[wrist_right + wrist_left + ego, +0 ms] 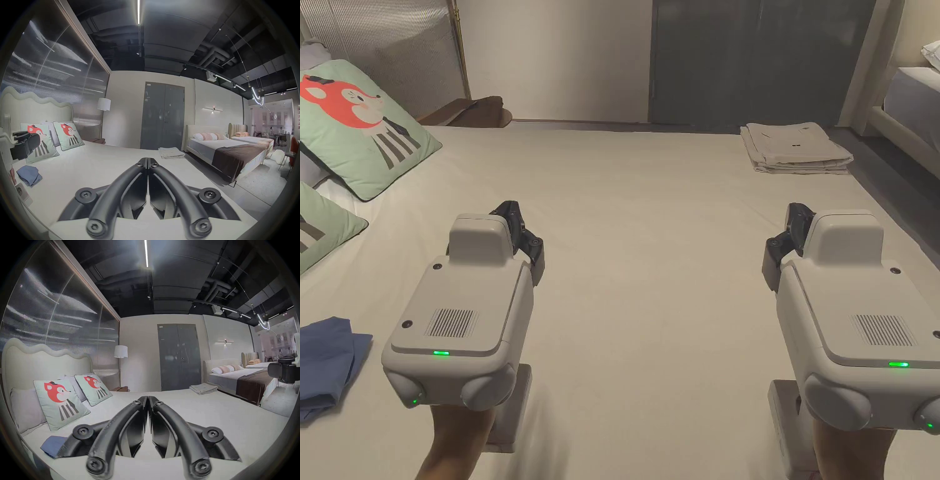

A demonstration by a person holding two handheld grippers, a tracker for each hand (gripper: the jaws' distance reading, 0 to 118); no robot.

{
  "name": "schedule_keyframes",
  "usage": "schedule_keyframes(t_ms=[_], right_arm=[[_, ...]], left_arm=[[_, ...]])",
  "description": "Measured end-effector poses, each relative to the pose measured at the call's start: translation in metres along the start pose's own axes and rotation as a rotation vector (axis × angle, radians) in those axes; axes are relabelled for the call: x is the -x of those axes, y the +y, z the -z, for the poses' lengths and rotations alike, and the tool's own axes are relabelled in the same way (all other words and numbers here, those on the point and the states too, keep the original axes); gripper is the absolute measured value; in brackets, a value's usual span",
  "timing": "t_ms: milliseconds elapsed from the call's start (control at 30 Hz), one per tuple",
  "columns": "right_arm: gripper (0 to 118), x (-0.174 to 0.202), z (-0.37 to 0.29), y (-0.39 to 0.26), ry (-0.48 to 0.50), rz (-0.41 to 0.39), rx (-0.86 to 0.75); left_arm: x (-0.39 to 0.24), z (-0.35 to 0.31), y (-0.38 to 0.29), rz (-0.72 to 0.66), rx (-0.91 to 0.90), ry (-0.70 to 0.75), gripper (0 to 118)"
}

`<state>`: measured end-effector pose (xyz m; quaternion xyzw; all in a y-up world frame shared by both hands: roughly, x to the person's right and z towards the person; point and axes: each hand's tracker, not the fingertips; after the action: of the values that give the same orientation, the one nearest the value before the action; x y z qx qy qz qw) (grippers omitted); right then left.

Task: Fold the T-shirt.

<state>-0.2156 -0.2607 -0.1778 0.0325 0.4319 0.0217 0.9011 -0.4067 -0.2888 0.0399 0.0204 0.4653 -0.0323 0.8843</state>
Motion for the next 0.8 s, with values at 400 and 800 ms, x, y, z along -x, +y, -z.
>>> schedule_keyframes(t_ms=[400, 800], right_arm=[[0, 0.0001, 0.0010, 0.0007, -0.003, -0.008, 0.000], [32, 0.0001, 0.0026, -0.0017, -0.011, -0.006, 0.028]], left_arm=[[-0.0014, -0.0006, 0.0011, 0.009, -0.003, -0.003, 0], [-0.0010, -0.0008, 0.0026, -0.016, -0.006, -0.019, 8]])
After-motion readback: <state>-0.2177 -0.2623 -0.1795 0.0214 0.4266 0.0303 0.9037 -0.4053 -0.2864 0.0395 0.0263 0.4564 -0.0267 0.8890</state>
